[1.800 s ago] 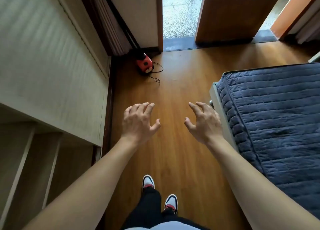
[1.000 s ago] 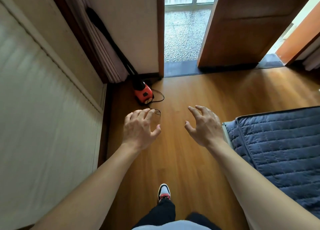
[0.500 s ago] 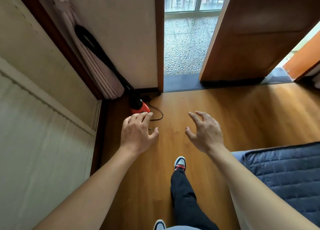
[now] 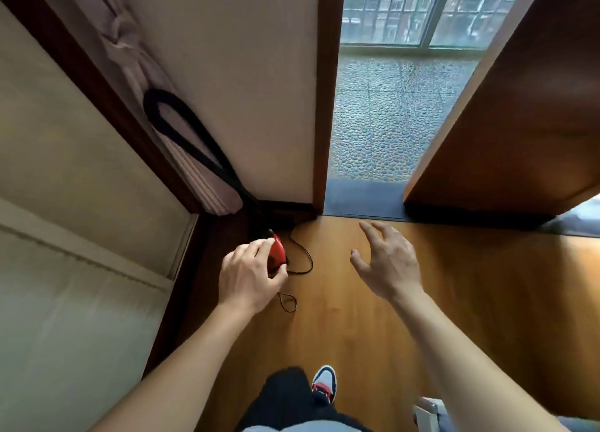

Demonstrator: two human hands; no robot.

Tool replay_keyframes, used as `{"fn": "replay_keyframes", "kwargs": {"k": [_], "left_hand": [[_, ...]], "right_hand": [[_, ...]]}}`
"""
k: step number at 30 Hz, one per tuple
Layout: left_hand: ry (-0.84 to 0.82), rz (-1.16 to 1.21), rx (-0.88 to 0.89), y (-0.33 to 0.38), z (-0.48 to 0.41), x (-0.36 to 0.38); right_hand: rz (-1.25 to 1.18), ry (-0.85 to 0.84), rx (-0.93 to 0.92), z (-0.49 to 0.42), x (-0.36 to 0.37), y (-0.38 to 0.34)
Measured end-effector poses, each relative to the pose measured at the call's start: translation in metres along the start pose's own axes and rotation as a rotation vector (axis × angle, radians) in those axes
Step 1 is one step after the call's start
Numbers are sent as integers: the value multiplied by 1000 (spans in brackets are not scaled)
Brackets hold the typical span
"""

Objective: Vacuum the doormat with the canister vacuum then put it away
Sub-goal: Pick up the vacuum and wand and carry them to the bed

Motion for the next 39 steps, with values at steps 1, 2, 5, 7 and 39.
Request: {"fn": "replay_keyframes", "kwargs": {"k": [1,2,5,7,39], "left_hand": [[5,-1,-20,1,-11,1],[6,1,-44,3,-22,1],[8,0,-106,3,-52,2],[18,-4,-151,-1,-70,5],[62,599,-1189,-23,-249,137]], "right_hand": [[-1,-7,-26,-16,0,1],[-7,-18,-54,-33,0,2],[-27,-53,-126,-80,6,2],[-42,-78,-171,-108,12,-1],[-314,-382,-757,-459,138,-26]]}}
Point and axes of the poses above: each hand's wrist, its own z-axis away from the middle knuckle, its own x-axis out of the palm, y = z × x, the point moved 2 cm from there along -z, towards the middle knuckle, and after that the axes turned 14 degrees about -x, right-handed, at the moved point
